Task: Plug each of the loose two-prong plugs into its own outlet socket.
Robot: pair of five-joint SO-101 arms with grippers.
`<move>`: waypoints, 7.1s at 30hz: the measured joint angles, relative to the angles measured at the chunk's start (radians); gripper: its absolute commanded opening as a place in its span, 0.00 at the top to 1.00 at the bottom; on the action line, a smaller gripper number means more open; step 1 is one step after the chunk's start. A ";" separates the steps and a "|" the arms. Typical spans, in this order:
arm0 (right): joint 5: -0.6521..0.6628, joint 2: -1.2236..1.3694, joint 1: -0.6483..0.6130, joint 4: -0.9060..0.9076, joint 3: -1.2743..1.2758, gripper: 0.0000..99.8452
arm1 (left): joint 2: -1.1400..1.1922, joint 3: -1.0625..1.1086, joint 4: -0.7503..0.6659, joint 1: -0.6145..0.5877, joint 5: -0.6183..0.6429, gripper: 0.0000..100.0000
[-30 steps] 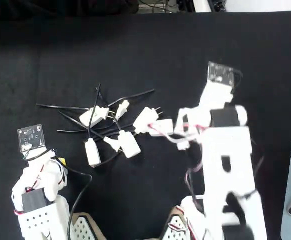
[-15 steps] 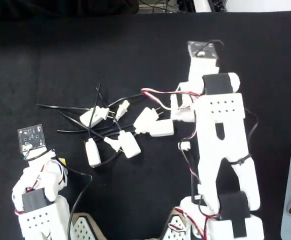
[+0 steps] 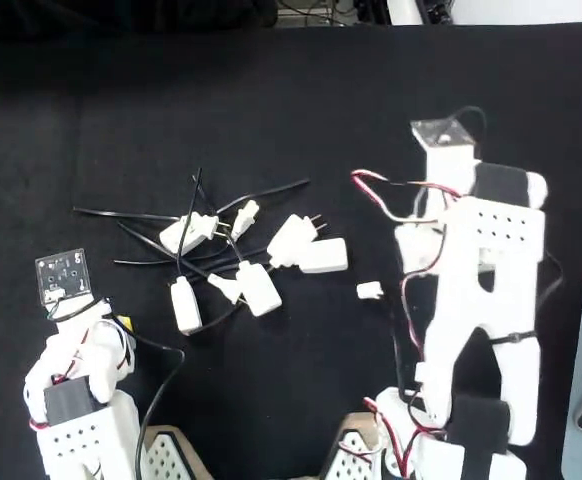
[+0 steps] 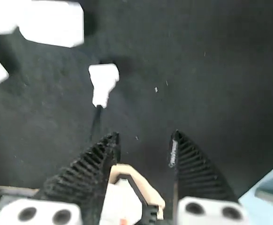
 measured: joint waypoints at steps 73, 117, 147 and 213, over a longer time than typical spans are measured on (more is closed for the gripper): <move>0.003 -0.244 -0.405 -0.520 0.511 0.82 | 0.000 0.000 0.000 0.000 0.000 0.85; 0.758 -0.345 -0.999 -0.582 0.950 0.82 | 0.000 0.000 0.000 0.000 0.000 0.85; 0.753 -0.339 -0.730 -0.445 0.735 0.99 | 0.000 0.000 0.000 0.000 0.000 0.85; 0.763 0.184 -0.137 -0.373 0.083 0.82 | 0.000 0.000 0.000 0.000 0.000 0.85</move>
